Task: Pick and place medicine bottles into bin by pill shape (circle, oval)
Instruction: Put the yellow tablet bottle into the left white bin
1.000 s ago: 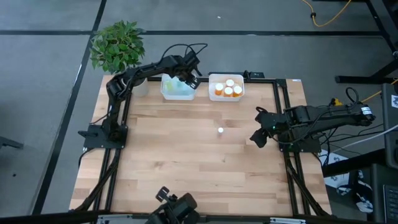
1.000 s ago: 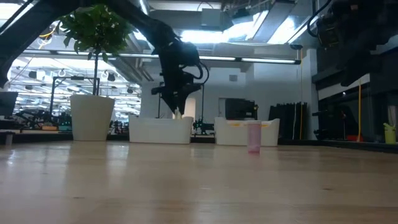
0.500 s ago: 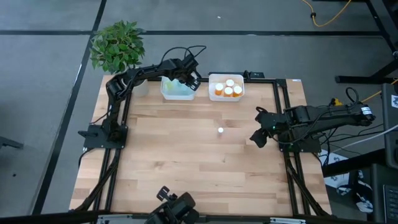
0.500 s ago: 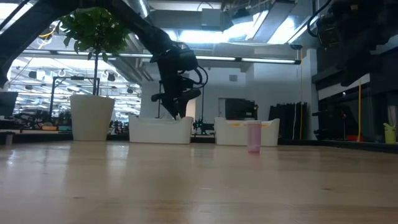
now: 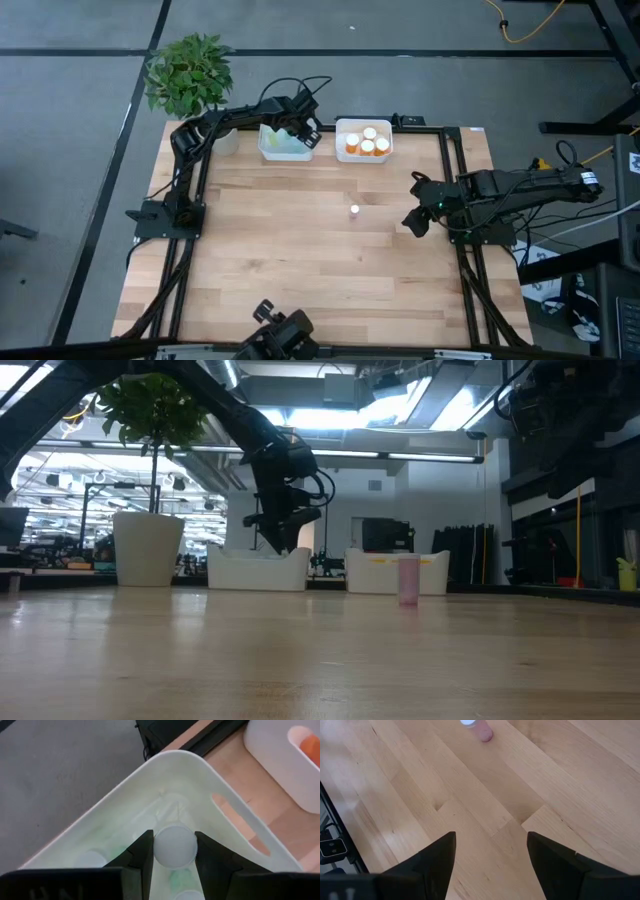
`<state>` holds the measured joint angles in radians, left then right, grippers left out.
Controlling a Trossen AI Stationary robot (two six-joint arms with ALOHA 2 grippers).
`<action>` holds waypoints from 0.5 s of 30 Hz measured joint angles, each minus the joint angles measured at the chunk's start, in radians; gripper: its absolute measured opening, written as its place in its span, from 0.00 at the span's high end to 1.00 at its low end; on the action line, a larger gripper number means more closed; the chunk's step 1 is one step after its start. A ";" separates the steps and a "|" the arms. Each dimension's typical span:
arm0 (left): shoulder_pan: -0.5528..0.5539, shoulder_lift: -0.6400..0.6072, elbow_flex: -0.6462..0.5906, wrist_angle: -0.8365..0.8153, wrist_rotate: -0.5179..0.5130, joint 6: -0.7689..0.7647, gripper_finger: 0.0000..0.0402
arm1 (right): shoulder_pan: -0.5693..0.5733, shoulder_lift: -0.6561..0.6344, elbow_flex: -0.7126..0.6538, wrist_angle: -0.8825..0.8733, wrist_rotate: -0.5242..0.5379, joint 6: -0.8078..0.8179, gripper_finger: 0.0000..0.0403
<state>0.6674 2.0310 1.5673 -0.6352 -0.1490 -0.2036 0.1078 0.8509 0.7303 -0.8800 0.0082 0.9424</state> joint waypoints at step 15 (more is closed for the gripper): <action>0.000 0.000 0.000 -0.003 0.002 0.015 0.68 | 0.000 0.000 0.000 0.000 0.000 0.000 0.39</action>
<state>0.6674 2.0308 1.5673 -0.6381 -0.1471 -0.1890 0.1078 0.8509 0.7303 -0.8799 0.0078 0.9424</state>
